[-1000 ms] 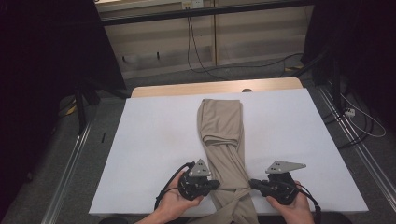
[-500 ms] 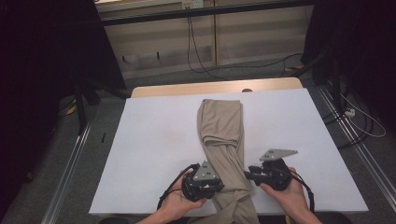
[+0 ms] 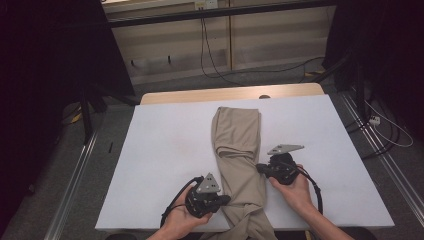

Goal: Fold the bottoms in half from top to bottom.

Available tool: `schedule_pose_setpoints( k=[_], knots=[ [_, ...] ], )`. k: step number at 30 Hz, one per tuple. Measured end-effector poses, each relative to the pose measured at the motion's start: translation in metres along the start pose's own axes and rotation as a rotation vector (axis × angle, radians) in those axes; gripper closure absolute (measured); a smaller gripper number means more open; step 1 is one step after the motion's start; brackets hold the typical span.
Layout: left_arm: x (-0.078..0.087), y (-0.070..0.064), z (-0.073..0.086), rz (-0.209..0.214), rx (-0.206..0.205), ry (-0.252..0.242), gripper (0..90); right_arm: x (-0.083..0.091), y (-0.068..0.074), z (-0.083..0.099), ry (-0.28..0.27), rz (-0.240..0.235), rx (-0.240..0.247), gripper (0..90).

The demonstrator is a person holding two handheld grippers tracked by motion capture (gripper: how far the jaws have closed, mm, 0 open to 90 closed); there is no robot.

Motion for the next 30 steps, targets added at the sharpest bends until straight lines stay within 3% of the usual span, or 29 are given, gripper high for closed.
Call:
schedule_pose_setpoints(
  k=[5,9,12,14,18,21,24,25,26,30],
  knots=[
    [-0.002,0.000,0.003,0.030,0.019,0.011,88.7,0.007,-0.010,0.010,0.047,0.036,-0.013,90.0],
    [0.003,0.000,0.004,0.072,0.043,-0.005,86.4,0.010,-0.013,0.006,0.027,0.053,-0.007,87.5],
    [0.008,0.005,0.002,0.036,0.035,-0.019,78.8,0.011,-0.013,-0.007,0.007,0.067,-0.004,81.0],
    [0.009,0.017,-0.002,-0.005,0.034,-0.030,69.8,0.011,-0.012,-0.020,-0.027,0.019,0.029,74.7],
    [-0.001,0.055,-0.011,-0.087,0.066,-0.033,56.1,-0.001,-0.004,-0.039,-0.040,0.007,0.114,67.3],
    [-0.014,0.088,-0.018,-0.159,0.084,-0.029,50.7,-0.017,0.001,-0.051,-0.034,-0.001,0.157,61.1],
    [-0.023,0.113,-0.021,-0.202,0.120,-0.043,47.3,-0.029,0.003,-0.057,-0.046,0.001,0.187,56.2],
    [-0.027,0.121,-0.022,-0.214,0.112,-0.047,45.5,-0.034,0.002,-0.058,-0.047,0.002,0.190,53.7],
    [-0.029,0.125,-0.022,-0.243,0.105,-0.054,43.5,-0.039,0.000,-0.058,-0.036,-0.007,0.195,52.9],
    [-0.041,0.135,-0.017,-0.249,0.093,-0.010,42.1,-0.043,-0.002,-0.052,-0.006,0.006,0.227,49.2]
  ],
)
Point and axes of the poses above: each handheld gripper's, and its own axes: x roughly backward along the jaws, z roughly out of its underside, y roughly to its left, the point moved 2 cm from there along -x, roughly forward along the jaws, and after that the axes turned 14 degrees about -x, right-handed, at the moved point
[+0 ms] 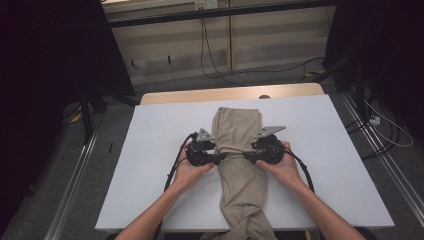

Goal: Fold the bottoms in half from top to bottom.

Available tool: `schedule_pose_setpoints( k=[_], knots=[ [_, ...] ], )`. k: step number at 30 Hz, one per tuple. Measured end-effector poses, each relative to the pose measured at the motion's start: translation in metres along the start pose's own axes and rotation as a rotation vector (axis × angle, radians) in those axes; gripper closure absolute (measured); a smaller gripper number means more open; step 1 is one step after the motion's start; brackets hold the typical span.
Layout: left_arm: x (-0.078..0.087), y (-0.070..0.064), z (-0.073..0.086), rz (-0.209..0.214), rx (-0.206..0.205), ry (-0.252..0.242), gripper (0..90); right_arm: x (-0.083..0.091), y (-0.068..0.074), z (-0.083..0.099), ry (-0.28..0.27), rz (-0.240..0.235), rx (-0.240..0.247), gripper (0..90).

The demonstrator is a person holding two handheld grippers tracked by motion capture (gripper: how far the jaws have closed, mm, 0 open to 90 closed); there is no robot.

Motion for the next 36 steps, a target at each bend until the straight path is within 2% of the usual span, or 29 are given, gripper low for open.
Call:
schedule_pose_setpoints(
  k=[2,3,5,6,7,9,10,11,12,14,20,22,24,27,29,30,33,34,36],
  knots=[
    [-0.003,0.003,0.001,-0.002,0.032,-0.008,43.0,0.003,0.001,0.001,-0.004,0.001,0.010,48.4],
    [-0.003,0.005,0.000,-0.011,0.026,-0.010,45.2,0.004,0.001,0.002,-0.006,-0.003,0.024,47.4],
    [-0.007,0.010,-0.001,-0.010,0.041,-0.029,52.2,0.004,0.000,0.004,-0.008,0.012,0.031,52.2],
    [-0.010,0.013,-0.003,-0.008,0.063,-0.029,55.6,0.003,-0.001,0.005,-0.004,0.021,0.032,52.5],
    [-0.012,0.014,-0.004,-0.009,0.070,-0.028,56.0,0.001,-0.001,0.005,-0.002,0.025,0.031,53.8],
    [-0.014,0.015,-0.009,-0.011,0.065,-0.046,64.7,0.001,-0.003,0.003,-0.020,0.019,0.009,64.6],
    [-0.015,0.016,-0.010,-0.022,0.050,-0.055,64.3,0.001,-0.004,0.002,-0.031,0.014,0.010,72.7],
    [-0.015,0.015,-0.012,-0.010,0.060,-0.069,64.0,0.003,-0.004,0.001,-0.047,0.032,0.017,78.5],
    [-0.016,0.016,-0.012,-0.014,0.049,-0.058,65.1,0.003,-0.006,0.000,-0.053,0.033,0.002,79.4],
    [-0.020,0.016,-0.012,0.002,0.072,-0.062,69.7,0.003,-0.010,-0.001,-0.054,0.018,-0.020,79.8],
    [-0.018,0.015,-0.013,0.038,0.121,-0.074,83.1,0.002,-0.012,-0.004,-0.054,0.043,-0.018,83.7],
    [-0.011,0.011,-0.018,0.041,0.117,-0.080,84.3,0.007,-0.009,-0.006,-0.064,0.053,-0.025,84.3],
    [0.000,0.008,-0.023,0.049,0.111,-0.110,84.4,0.016,-0.005,-0.008,-0.082,0.048,-0.022,84.3],
    [0.023,-0.002,-0.030,0.066,0.071,-0.134,84.2,0.036,-0.002,-0.012,-0.115,-0.004,-0.044,84.3],
    [0.037,-0.012,-0.031,0.079,0.043,-0.135,84.2,0.048,0.004,-0.010,-0.119,-0.035,-0.036,84.3],
    [0.044,-0.018,-0.030,0.087,0.018,-0.125,84.1,0.055,0.009,-0.007,-0.120,-0.055,-0.035,84.3],
    [0.062,-0.040,-0.019,0.140,-0.011,-0.118,84.2,0.069,0.021,0.007,-0.109,-0.107,-0.029,84.3],
    [0.066,-0.047,-0.013,0.154,-0.019,-0.116,84.2,0.074,0.028,0.016,-0.092,-0.131,-0.023,84.3],
    [0.073,-0.061,-0.003,0.178,-0.033,-0.099,84.2,0.079,0.039,0.030,-0.062,-0.149,0.009,84.3]
  ],
)
Point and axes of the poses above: each handheld gripper's, and its own axes: x roughly backward along the jaws, z roughly out of its underside, y roughly to its left, the point moved 2 cm from there along -x, roughly forward along the jaws, and after that the axes turned 14 degrees about -x, right-handed, at the moved point
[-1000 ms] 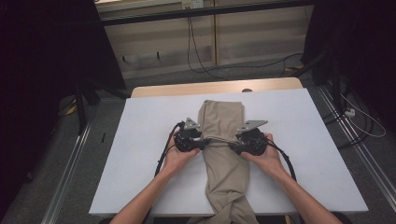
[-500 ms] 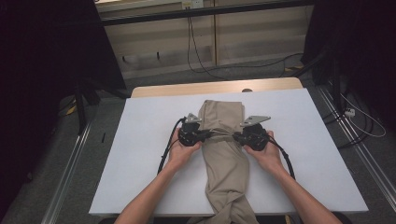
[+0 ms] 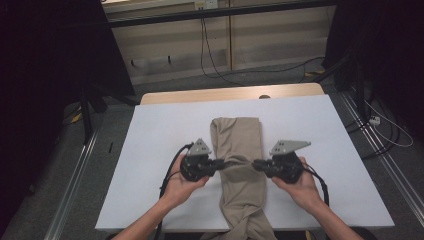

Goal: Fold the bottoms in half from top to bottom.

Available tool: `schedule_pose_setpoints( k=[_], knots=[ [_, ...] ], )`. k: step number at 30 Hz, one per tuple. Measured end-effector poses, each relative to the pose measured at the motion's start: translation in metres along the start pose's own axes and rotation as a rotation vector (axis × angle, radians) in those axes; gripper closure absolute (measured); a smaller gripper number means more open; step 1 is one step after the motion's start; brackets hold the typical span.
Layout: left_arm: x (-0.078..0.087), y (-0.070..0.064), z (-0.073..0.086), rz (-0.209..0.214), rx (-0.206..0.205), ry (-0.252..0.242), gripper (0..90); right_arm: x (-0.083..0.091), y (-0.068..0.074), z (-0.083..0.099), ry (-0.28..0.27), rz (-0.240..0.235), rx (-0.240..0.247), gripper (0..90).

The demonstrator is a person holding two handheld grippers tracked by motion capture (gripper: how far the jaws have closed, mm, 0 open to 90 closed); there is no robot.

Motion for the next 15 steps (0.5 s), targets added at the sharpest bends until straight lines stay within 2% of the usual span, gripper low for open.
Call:
schedule_pose_setpoints(
  k=[4,7,8,11,15],
  knots=[
    [0.010,-0.036,0.016,0.056,-0.053,0.030,84.2,0.009,0.026,0.028,0.078,-0.035,0.065,84.3],
    [0.007,-0.058,0.026,0.086,-0.087,0.058,84.1,0.014,0.035,0.045,0.096,-0.030,0.095,84.2],
    [0.005,-0.061,0.028,0.084,-0.098,0.069,84.1,0.014,0.037,0.050,0.102,-0.014,0.108,84.2],
    [0.002,-0.069,0.031,0.081,-0.128,0.087,83.7,0.010,0.038,0.062,0.119,0.002,0.104,83.8],
    [0.008,-0.072,0.035,0.129,-0.110,0.078,82.2,0.016,0.038,0.068,0.137,-0.046,0.060,80.6]
  ],
)
Point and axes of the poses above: each handheld gripper's, and its own axes: x roughly backward along the jaws, z roughly out of its underside, y roughly to its left, the point moved 2 cm from there along -x, roughly forward along the jaws, and after that the axes turned 14 degrees about -x, right-handed, at the moved point
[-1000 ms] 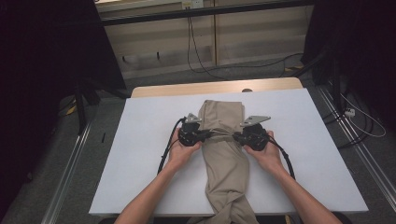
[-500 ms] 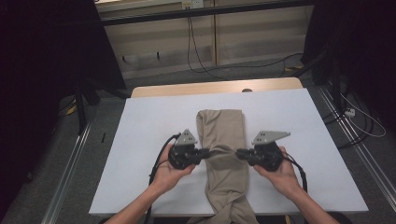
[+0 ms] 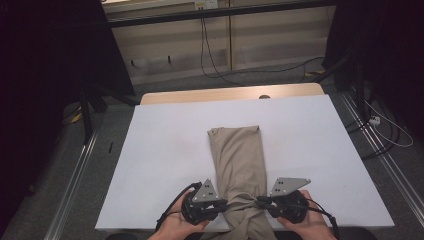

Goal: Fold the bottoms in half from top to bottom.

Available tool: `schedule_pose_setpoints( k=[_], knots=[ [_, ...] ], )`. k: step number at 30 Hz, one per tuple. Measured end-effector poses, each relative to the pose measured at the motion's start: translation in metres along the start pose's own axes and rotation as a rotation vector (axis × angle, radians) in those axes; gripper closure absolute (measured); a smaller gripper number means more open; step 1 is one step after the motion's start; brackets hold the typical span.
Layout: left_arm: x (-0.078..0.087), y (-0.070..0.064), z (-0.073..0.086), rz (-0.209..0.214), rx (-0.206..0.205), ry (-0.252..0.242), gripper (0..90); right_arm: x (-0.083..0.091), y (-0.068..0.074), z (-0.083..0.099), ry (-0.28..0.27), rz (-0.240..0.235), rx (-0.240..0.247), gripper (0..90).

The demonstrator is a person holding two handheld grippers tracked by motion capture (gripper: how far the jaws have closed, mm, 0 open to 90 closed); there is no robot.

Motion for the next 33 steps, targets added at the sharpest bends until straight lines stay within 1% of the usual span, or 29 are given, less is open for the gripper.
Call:
schedule_pose_setpoints(
  k=[1,2,3,4,5,7,9,10,11,12,13,14,15,16,17,18,19,20,22,23,24,25,26,27,28,29,31,32,33],
  knots=[
    [0.001,-0.001,0.002,0.012,-0.003,0.003,81.6,0.002,0.001,0.003,0.007,-0.011,0.000,79.6],
    [0.002,-0.004,0.003,0.025,0.001,-0.008,81.0,0.003,0.002,0.005,0.008,-0.015,0.001,78.7],
    [0.003,-0.005,0.006,0.051,0.001,-0.009,80.9,0.003,0.004,0.008,0.005,-0.020,-0.003,77.7],
    [0.004,-0.004,0.008,0.066,-0.003,-0.001,81.1,0.004,0.005,0.010,0.006,-0.029,-0.005,76.5],
    [0.004,-0.004,0.009,0.065,0.010,-0.002,81.4,0.005,0.005,0.011,0.006,-0.031,-0.013,75.8],
    [0.005,-0.001,0.012,0.087,0.038,-0.019,79.2,0.007,0.004,0.011,0.004,-0.048,-0.027,69.8],
    [0.008,0.001,0.011,0.084,0.034,-0.030,74.8,0.009,0.002,0.009,-0.004,-0.057,-0.044,63.8],
    [0.009,0.003,0.008,0.053,0.031,-0.029,70.4,0.010,0.002,0.007,-0.010,-0.055,-0.050,60.4],
    [0.010,0.005,0.007,0.044,0.037,-0.043,64.8,0.012,0.000,0.004,-0.025,-0.062,-0.051,58.1],
    [0.012,0.010,0.005,0.030,0.044,-0.050,62.6,0.013,-0.001,0.002,-0.038,-0.061,-0.057,55.0],
    [0.012,0.013,0.004,0.024,0.051,-0.063,62.1,0.014,-0.004,-0.002,-0.060,-0.053,-0.070,49.4],
    [0.014,0.018,0.003,-0.003,0.061,-0.073,59.8,0.014,-0.007,-0.005,-0.068,-0.039,-0.079,46.8],
    [0.014,0.021,0.003,-0.020,0.066,-0.073,53.3,0.014,-0.011,-0.009,-0.079,-0.014,-0.084,45.6],
    [0.014,0.025,0.004,-0.041,0.078,-0.074,47.4,0.014,-0.013,-0.011,-0.085,-0.005,-0.085,44.9],
    [0.013,0.031,0.005,-0.059,0.095,-0.077,45.8,0.013,-0.017,-0.013,-0.092,0.002,-0.089,43.4],
    [0.012,0.035,0.007,-0.080,0.100,-0.074,44.9,0.011,-0.023,-0.015,-0.101,0.024,-0.101,41.4],
    [0.010,0.041,0.009,-0.121,0.115,-0.060,40.4,0.010,-0.026,-0.017,-0.103,0.028,-0.105,40.6],
    [0.009,0.046,0.010,-0.144,0.128,-0.053,34.2,0.007,-0.030,-0.018,-0.100,0.032,-0.114,39.6],
    [0.007,0.056,0.013,-0.176,0.127,-0.054,33.3,0.004,-0.036,-0.021,-0.099,0.040,-0.129,34.6],
    [0.006,0.062,0.013,-0.198,0.137,-0.052,31.6,0.002,-0.039,-0.022,-0.097,0.039,-0.135,34.5],
    [0.004,0.069,0.014,-0.220,0.151,-0.056,27.7,0.000,-0.042,-0.024,-0.099,0.040,-0.138,33.1],
    [0.003,0.074,0.015,-0.226,0.173,-0.062,25.0,-0.001,-0.045,-0.027,-0.103,0.040,-0.135,32.3],
    [0.002,0.081,0.015,-0.231,0.181,-0.056,25.0,-0.002,-0.048,-0.031,-0.105,0.049,-0.137,32.5],
    [0.001,0.087,0.014,-0.254,0.188,-0.057,24.4,-0.003,-0.052,-0.035,-0.111,0.060,-0.137,32.5],
    [0.000,0.093,0.013,-0.267,0.194,-0.050,21.8,-0.004,-0.056,-0.040,-0.121,0.066,-0.134,32.6],
    [0.000,0.099,0.012,-0.275,0.190,-0.043,19.8,-0.004,-0.060,-0.045,-0.129,0.074,-0.132,33.8],
    [-0.004,0.115,0.008,-0.301,0.199,-0.056,19.8,-0.006,-0.069,-0.057,-0.144,0.110,-0.119,37.8],
    [-0.005,0.122,0.006,-0.319,0.202,-0.056,20.7,-0.008,-0.077,-0.064,-0.156,0.119,-0.124,38.9],
    [-0.007,0.128,0.006,-0.327,0.208,-0.062,21.0,-0.010,-0.084,-0.069,-0.157,0.118,-0.135,40.5]
  ],
)
Point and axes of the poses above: each handheld gripper's, and its own axes: x roughly backward along the jaws, z roughly out of its underside, y roughly to its left, the point moved 2 cm from there along -x, roughly forward along the jaws, and after that the axes turned 14 degrees about -x, right-handed, at the moved point
